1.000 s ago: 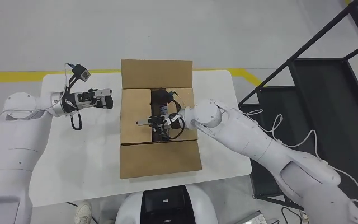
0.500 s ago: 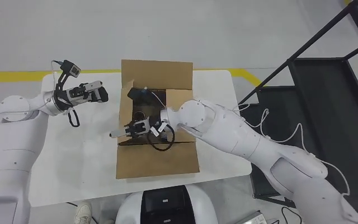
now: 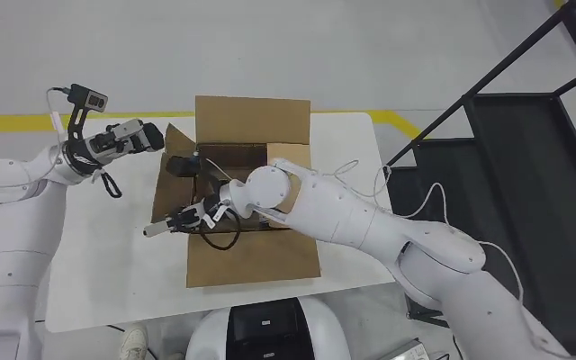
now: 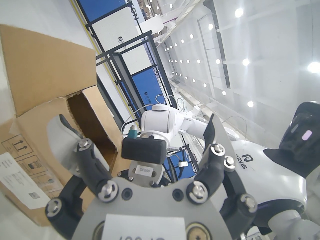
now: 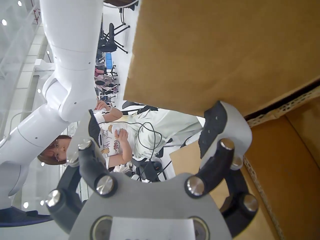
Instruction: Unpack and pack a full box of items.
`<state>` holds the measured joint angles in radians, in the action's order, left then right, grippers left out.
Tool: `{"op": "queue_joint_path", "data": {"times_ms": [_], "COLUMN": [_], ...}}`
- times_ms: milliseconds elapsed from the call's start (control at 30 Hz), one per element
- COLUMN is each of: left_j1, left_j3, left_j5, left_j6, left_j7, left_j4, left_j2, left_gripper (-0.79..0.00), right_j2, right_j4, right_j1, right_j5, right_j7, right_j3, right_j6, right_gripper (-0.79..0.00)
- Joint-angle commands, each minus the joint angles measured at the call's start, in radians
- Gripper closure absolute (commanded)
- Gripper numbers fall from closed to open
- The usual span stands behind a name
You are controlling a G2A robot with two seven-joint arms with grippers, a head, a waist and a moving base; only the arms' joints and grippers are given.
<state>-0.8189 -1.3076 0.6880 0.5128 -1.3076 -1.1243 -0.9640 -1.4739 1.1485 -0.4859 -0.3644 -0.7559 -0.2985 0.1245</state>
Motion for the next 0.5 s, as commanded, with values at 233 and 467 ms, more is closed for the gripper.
{"op": "queue_joint_path", "data": {"times_ms": [233,467], "left_j1": [-0.033,0.026], "left_j3": [-0.032,0.093], "left_j5": [-0.058,-0.299], "left_j6": [-0.024,-0.263], "left_j7": [-0.011,0.183], "left_j4": [-0.023,0.103], "left_j2": [0.025,0.005], "left_gripper": [-0.785,-0.785], "right_j2": [-0.049,-0.030], "right_j4": [-0.059,-0.004], "right_j1": [-0.017,-0.030], "right_j5": [0.041,0.060], "right_j7": [-0.014,-0.015], "right_j3": [0.000,-0.087], "right_j6": [0.025,0.021], "right_gripper": [-0.785,-0.785]}}
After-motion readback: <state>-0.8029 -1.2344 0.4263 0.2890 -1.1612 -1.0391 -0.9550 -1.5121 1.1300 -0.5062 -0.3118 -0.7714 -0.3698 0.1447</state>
